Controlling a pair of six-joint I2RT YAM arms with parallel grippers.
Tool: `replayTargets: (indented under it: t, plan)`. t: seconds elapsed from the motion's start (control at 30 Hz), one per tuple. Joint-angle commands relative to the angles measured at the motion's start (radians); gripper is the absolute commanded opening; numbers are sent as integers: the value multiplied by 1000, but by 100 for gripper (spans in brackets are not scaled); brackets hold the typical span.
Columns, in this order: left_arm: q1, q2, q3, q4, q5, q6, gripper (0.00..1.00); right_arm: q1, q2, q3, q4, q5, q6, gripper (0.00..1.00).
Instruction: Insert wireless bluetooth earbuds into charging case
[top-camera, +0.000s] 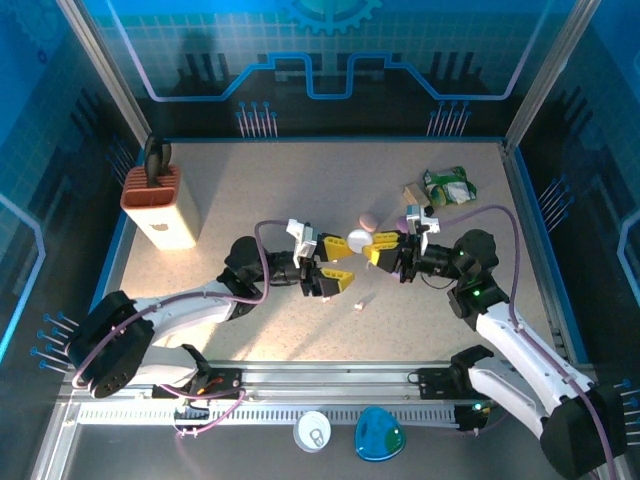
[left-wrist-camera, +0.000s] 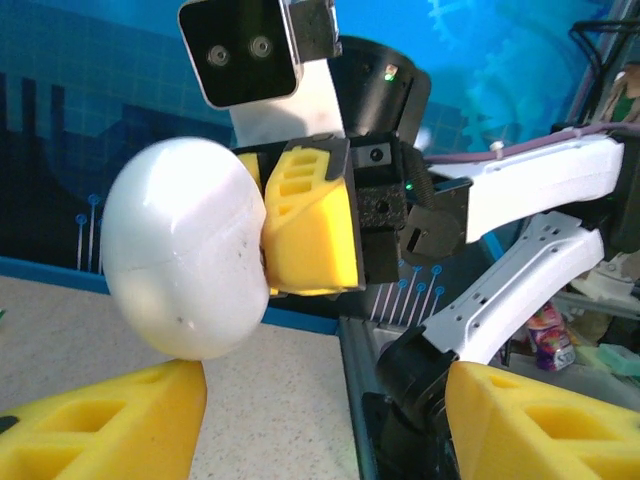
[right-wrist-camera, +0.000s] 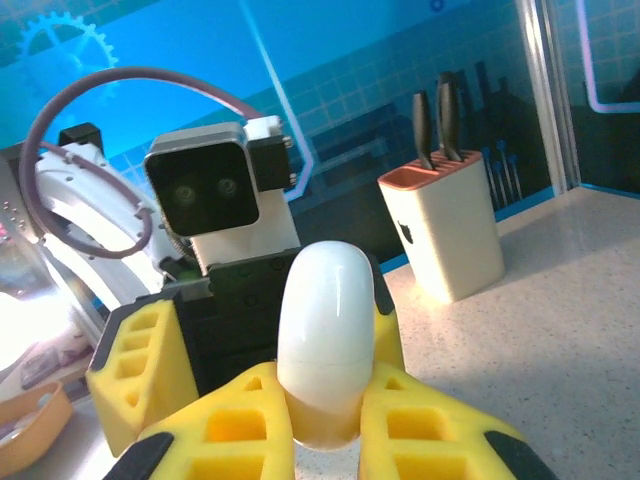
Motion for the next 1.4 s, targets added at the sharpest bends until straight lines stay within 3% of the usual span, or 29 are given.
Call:
replayTargets:
  t: [0.0,0.3,0.5,0.83,1.13,1.23,1.37]
  plan:
    - [2,19,19,94,41,-39,62,21,-1,19,14,-49,-42,11]
    - [3,36,33,91,5,-31,55,50,10,23,-21,-49,-71,11]
    - [3,39,45,95,6,-39,43,52,14,25,-31,-48,-78,11]
    - [3,39,42,106,17,-39,45,57,18,28,-64,-45,-99,11]
    - [2,44,28,120,35,-27,19,55,19,26,-89,-40,-114,11]
    - [4,48,19,138,50,-22,16,55,13,25,-87,-24,-108,18]
    - [5,51,13,144,57,-16,10,55,-8,20,-74,20,-83,38]
